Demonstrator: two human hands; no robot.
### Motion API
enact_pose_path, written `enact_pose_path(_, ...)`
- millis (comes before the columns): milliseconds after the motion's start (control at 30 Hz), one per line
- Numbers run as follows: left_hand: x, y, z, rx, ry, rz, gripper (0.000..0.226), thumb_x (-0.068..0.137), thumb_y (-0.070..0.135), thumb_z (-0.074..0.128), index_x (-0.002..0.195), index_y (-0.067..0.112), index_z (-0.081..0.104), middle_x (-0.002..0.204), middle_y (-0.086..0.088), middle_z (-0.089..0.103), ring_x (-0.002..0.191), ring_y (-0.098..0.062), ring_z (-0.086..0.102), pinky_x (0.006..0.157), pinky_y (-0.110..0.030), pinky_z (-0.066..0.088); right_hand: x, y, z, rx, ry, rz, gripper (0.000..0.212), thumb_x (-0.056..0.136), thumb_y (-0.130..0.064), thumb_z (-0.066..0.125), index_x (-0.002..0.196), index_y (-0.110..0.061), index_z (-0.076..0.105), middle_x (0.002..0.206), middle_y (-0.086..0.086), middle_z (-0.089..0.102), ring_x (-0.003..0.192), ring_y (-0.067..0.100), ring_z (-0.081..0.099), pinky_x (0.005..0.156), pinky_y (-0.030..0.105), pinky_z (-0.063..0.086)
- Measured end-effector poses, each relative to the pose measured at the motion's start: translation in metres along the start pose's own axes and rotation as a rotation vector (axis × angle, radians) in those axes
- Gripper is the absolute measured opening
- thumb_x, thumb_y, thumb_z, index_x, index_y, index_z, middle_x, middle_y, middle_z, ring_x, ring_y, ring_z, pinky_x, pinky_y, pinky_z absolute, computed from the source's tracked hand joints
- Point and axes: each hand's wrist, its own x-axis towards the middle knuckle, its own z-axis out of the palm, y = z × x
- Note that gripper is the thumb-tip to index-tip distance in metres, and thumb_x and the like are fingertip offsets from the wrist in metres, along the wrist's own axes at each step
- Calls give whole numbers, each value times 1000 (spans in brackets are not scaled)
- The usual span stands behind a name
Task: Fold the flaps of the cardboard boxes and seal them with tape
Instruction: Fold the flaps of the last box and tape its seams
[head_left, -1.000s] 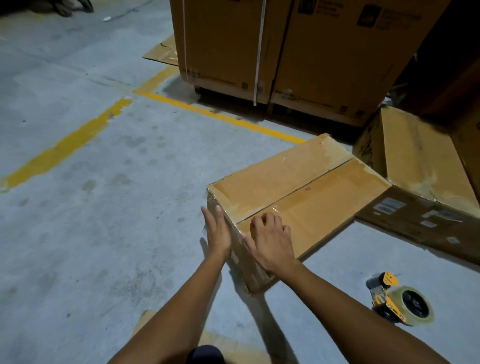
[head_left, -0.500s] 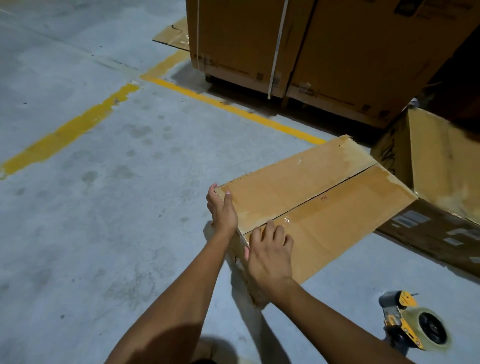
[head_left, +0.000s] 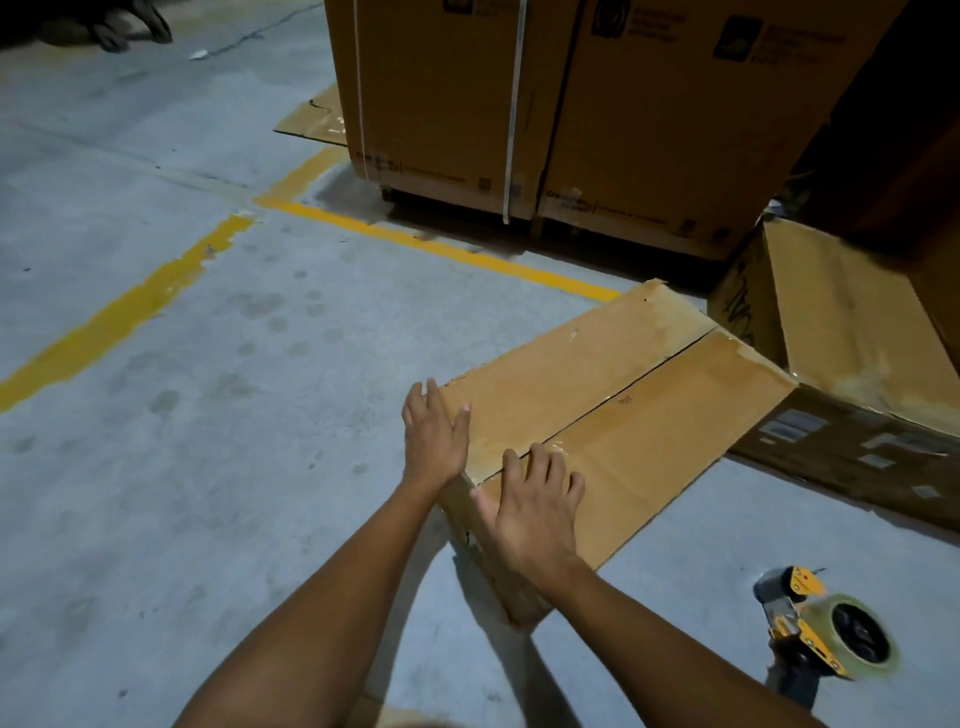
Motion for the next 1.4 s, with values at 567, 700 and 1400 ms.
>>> enact_pose_path(567, 84, 83, 37, 388, -260, 306, 67, 102, 49, 41, 155, 13, 21, 151, -14, 43, 136, -39, 38, 105, -57, 34, 45, 146, -49, 563, -28, 827, 93, 88, -46, 72, 156, -19, 14, 166, 18, -4, 150, 43, 14, 114, 59, 31)
enact_pose_path(700, 87, 103, 29, 510, -254, 197, 70, 102, 56, 32, 155, 14, 18, 132, -21, 58, 119, -41, 55, 93, -50, 46, 55, 155, -47, 787, -22, 882, 96, 86, -46, 75, 156, -18, 15, 160, 17, 18, 138, 41, 37, 105, 52, 43)
enact_pose_path(1400, 194, 63, 6, 467, -249, 301, 104, 75, 85, 42, 145, 9, 35, 153, -17, 29, 142, -38, 27, 111, -56, 35, 102, 89, -25, 174, -298, 154, 103, 83, -85, 37, 162, -28, 2, 166, 16, -18, 151, 42, -22, 115, 69, -9)
